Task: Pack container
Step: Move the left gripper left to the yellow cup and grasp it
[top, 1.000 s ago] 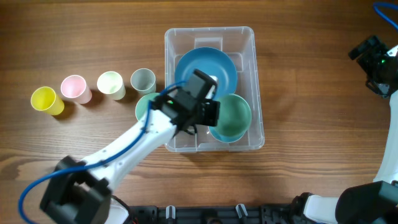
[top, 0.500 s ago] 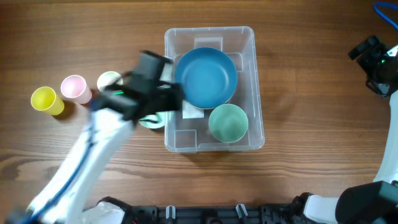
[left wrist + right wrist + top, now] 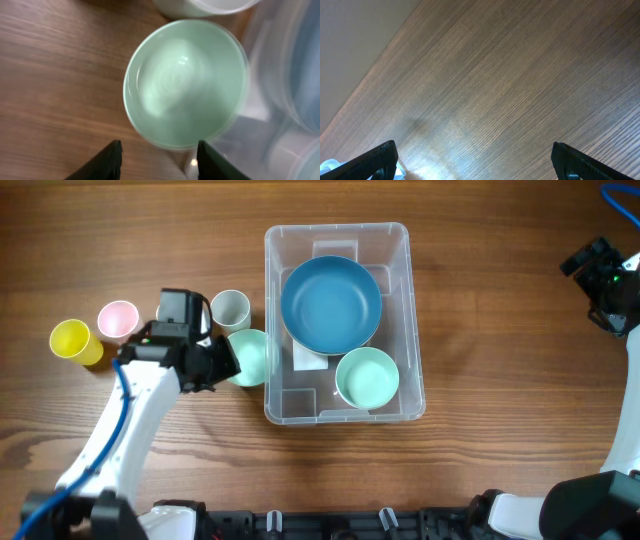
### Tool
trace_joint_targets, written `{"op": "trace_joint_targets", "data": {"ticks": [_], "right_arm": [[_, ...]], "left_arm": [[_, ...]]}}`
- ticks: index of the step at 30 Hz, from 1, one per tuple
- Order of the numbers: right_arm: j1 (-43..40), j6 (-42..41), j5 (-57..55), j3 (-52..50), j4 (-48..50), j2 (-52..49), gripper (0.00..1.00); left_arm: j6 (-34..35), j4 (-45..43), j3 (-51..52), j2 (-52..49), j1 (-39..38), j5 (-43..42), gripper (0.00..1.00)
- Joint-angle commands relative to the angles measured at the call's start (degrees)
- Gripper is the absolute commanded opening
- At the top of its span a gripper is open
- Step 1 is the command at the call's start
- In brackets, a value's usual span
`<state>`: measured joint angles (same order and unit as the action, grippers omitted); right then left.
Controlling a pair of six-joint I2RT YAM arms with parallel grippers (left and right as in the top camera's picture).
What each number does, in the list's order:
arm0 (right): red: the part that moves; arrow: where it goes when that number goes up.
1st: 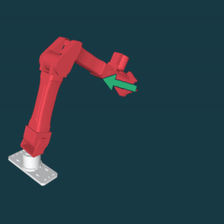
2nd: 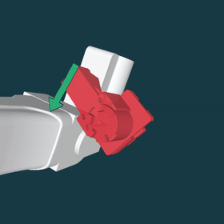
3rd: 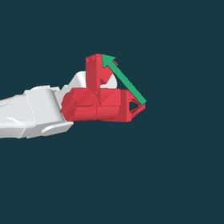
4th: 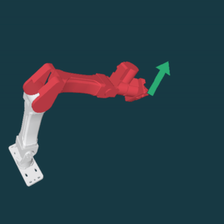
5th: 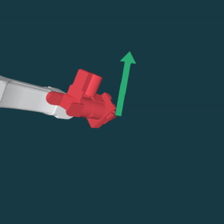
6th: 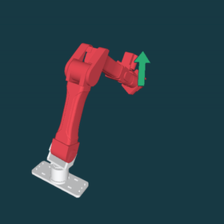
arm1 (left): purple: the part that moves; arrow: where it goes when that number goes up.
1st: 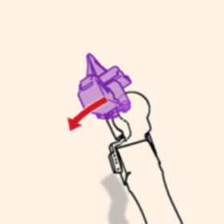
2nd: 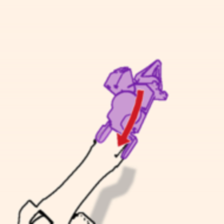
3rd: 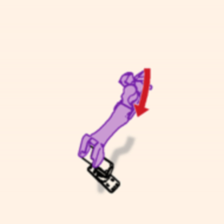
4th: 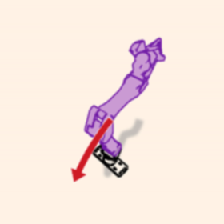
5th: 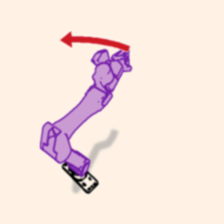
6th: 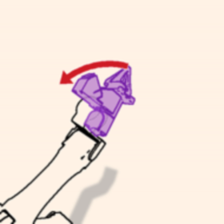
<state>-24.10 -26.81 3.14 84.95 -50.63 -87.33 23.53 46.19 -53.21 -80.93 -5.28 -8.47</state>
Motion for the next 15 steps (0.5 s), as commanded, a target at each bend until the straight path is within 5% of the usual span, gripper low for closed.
{"op": "trace_joint_targets", "data": {"ticks": [1,9,15], "right_arm": [[0.2,-0.3,-0.2,0.4,0.0,-0.4,1.00],[0.2,-0.3,-0.2,0.4,0.0,-0.4,1.00],[0.2,-0.3,-0.2,0.4,0.0,-0.4,0.99]], "left_arm": [[0.9,-3.6,2.8,-4.6,0.3,-0.8,0.46],[0.9,-6.9,2.8,-12.0,0.3,4.0,0.39],[0.7,-5.2,2.7,-11.7,0.3,6.8,0.08]]}}
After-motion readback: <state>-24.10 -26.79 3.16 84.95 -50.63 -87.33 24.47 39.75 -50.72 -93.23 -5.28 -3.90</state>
